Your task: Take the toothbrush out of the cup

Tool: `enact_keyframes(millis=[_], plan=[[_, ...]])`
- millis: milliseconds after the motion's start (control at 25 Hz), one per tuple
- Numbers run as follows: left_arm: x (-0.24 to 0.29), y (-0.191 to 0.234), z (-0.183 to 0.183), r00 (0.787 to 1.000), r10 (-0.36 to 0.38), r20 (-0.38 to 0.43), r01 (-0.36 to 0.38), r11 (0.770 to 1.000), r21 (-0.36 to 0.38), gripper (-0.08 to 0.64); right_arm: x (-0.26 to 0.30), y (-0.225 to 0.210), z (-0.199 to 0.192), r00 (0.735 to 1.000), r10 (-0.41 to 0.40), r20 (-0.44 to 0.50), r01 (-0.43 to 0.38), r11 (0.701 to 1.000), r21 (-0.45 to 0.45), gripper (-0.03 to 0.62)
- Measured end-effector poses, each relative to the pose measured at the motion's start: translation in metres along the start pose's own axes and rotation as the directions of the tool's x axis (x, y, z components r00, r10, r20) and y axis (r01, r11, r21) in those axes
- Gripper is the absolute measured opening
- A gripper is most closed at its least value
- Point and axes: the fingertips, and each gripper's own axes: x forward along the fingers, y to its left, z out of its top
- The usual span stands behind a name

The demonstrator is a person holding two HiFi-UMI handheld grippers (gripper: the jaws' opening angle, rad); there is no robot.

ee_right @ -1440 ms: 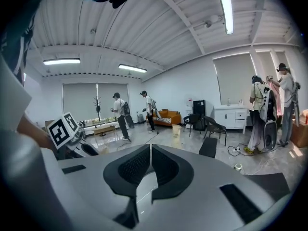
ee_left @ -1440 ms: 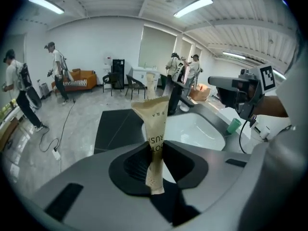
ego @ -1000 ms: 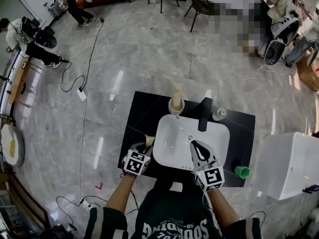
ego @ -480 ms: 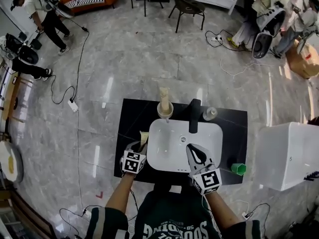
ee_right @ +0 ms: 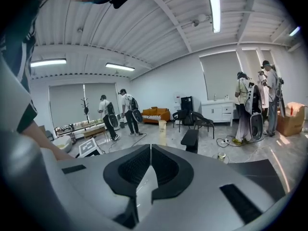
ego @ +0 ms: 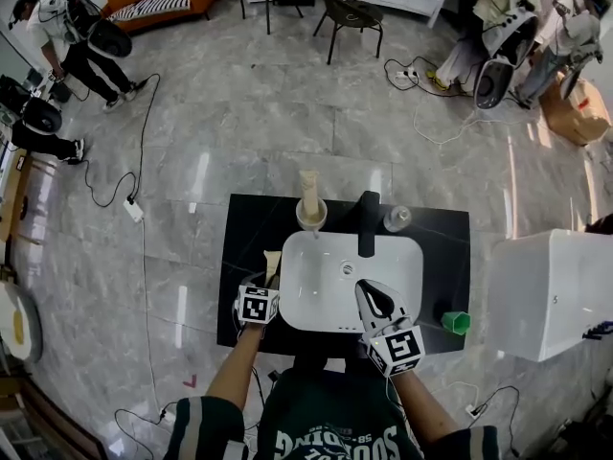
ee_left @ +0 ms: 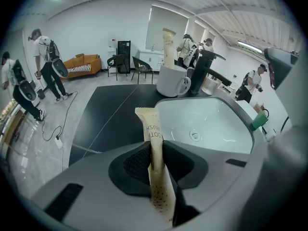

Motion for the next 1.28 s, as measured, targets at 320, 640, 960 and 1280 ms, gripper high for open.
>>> enact_keyframes(millis=[320, 640, 960, 1280], plan=[[0.007, -0.002, -0.005, 0.999, -0.038, -0.033, 0.037, 0.999, -0.015, 0.12, -0.002, -0.004, 0.002, 1.0, -0.016, 0.007, 0.015, 1.0, 0.025, 0.041], [-0.007, 0.001, 0.002, 0.999, -0.02, 0.032, 0.021, 1.0, -0.006, 0.138, -0.003, 0.001, 0.001, 1.0, -0.011, 0.008, 0.011, 0.999, 0.041, 0.041], [-0.034, 0.001, 0.039, 0.986, -0.015, 0.164, 0.012, 1.0, 0.015, 0.137, -0.002, 0.001, 0.005, 1.0, 0.0, 0.021, -0.001, 0.999, 0.051, 0.041], [-0.051, -0.01, 0.094, 0.96, -0.014, 0.278, -0.017, 0.994, 0.11, 0.01, -0.003, -0.006, 0.012, 1.0, -0.011, 0.027, 0.01, 1.0, 0.029, 0.041]])
